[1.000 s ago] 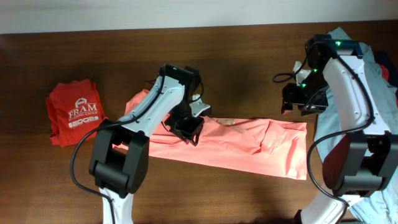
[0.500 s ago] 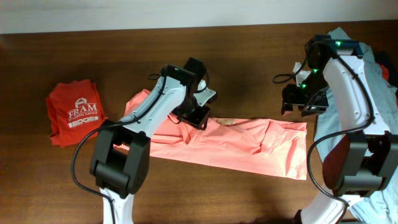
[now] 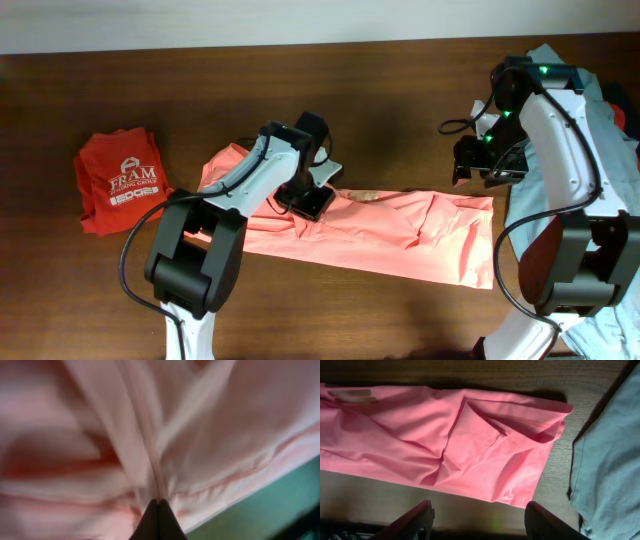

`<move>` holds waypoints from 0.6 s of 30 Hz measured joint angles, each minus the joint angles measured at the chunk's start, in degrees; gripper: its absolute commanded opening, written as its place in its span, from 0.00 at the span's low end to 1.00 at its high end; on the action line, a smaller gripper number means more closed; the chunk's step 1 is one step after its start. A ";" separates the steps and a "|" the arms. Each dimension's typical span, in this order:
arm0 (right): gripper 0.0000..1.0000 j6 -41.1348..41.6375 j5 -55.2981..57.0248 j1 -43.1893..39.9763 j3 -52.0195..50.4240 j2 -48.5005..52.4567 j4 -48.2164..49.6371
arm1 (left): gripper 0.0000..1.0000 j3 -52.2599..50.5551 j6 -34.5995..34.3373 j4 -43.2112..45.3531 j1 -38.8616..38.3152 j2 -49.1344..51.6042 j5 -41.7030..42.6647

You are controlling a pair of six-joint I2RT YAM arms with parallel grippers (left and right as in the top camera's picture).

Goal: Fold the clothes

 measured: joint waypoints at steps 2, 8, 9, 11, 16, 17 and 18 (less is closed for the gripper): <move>0.63 -0.07 -0.02 0.00 0.00 0.00 0.04 | 0.00 -0.09 -1.31 -4.35 0.02 0.00 0.00; 0.63 -0.04 0.00 0.00 0.00 0.00 0.09 | 0.00 -0.22 -3.98 -5.05 0.00 0.00 -0.37; 0.63 -0.04 0.00 0.00 0.00 0.00 0.09 | 0.01 -0.22 -4.15 -5.09 0.02 0.00 -1.11; 0.63 -0.22 0.00 0.00 0.00 0.00 0.09 | 0.15 0.09 -4.55 -4.90 0.20 -0.31 -3.19; 0.63 -0.26 0.00 0.00 0.00 0.00 0.11 | 0.69 3.82 -5.40 1.46 3.58 -5.77 -11.78; 0.63 -0.24 0.00 0.00 0.00 0.00 0.11 | 0.69 4.96 -5.49 3.41 5.16 -7.34 -13.16; 0.63 -0.28 0.00 0.00 0.00 0.00 0.11 | 0.69 6.03 -5.66 4.76 7.23 -8.94 -14.19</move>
